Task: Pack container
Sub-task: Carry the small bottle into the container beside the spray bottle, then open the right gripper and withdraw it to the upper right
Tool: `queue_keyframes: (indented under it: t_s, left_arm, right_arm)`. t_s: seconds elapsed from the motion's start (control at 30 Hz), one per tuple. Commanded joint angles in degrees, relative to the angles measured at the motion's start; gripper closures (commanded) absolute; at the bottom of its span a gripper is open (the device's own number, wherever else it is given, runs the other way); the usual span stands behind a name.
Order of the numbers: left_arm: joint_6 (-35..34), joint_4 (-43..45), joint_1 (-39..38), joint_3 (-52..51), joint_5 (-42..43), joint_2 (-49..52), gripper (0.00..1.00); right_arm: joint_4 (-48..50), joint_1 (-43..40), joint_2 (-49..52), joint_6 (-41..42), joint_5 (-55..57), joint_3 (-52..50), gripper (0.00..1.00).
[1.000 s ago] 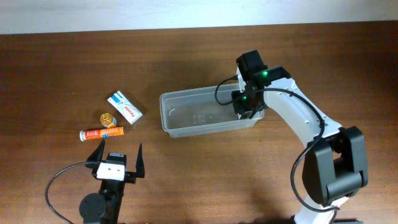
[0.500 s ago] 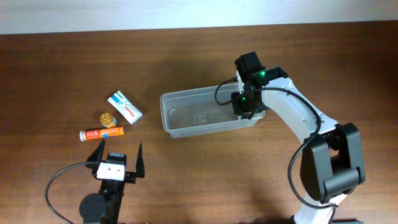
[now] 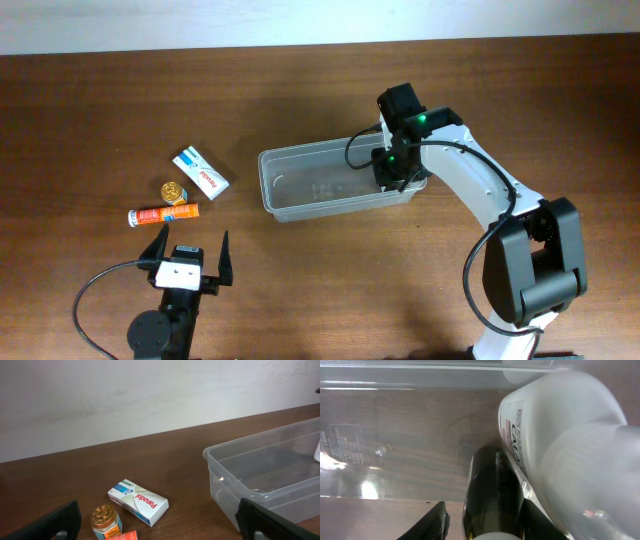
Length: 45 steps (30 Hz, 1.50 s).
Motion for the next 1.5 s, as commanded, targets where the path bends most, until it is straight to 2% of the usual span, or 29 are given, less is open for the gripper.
queue_keyframes:
  t_s: [0.0,0.2,0.33,0.53,0.73,0.87,0.97,1.47]
  left_arm:
    - [1.1,0.1,0.3,-0.4,-0.3,-0.3,0.01]
    - [1.1,0.1,0.3,-0.4,-0.3,-0.3,0.01]
    - [1.1,0.1,0.3,-0.4,-0.3,-0.3,0.01]
    - [1.1,0.1,0.3,-0.4,-0.3,-0.3,0.01]
    - [1.1,0.1,0.3,-0.4,-0.3,-0.3,0.0]
    - [1.1,0.1,0.3,-0.4,-0.3,-0.3,0.01]
    - [1.1,0.1,0.3,-0.4,-0.3,-0.3,0.01]
    - [1.1,0.1,0.3,-0.4,-0.3,-0.3,0.01]
  right_arm:
    - [-0.7,0.4,0.0,0.3,1.1,1.6,0.58]
    - [-7.4,0.4,-2.2,-0.5,1.1,9.1,0.53]
    - [-13.9,0.3,-3.8,-1.0,1.8,17.7,0.45]
    - [-25.1,-1.3,-4.4,-1.0,8.8,31.0,0.22]
    - [-29.9,-9.4,-4.4,0.8,9.9,34.8,0.12]
    - [-31.7,-16.1,-4.2,1.1,6.7,34.8,0.11]
    - [-32.8,-19.8,-4.2,1.1,4.3,34.8,0.02]
    - [-32.4,-34.8,-0.8,4.2,4.3,34.2,0.02]
